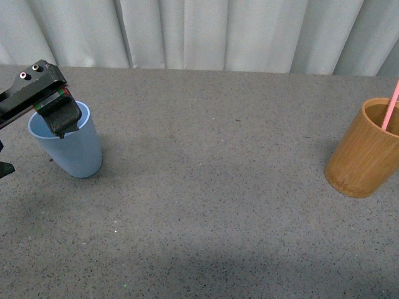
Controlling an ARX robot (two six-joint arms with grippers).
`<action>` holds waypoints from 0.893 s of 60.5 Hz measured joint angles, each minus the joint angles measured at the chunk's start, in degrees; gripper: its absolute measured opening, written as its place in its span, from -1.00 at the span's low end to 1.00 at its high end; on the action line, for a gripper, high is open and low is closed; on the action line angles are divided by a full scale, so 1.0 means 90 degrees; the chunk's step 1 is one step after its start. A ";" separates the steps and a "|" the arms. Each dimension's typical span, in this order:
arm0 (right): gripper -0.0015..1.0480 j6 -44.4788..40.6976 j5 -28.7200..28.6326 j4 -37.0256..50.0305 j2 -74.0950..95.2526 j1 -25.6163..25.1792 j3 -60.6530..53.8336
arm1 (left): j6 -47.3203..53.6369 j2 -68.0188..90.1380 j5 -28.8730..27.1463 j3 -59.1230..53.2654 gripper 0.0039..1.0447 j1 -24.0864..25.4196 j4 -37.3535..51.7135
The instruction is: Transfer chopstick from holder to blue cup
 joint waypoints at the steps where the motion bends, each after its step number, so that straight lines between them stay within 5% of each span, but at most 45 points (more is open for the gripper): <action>1: 0.82 0.0000 0.0000 0.0000 0.0000 0.0000 0.0000 | -0.0007 0.0010 -0.0012 0.0012 0.88 0.0000 0.0000; 54: 0.82 0.0000 0.0000 0.0000 0.0000 0.0000 0.0000 | -0.0580 0.0760 -0.0457 0.0459 0.88 0.0415 0.0041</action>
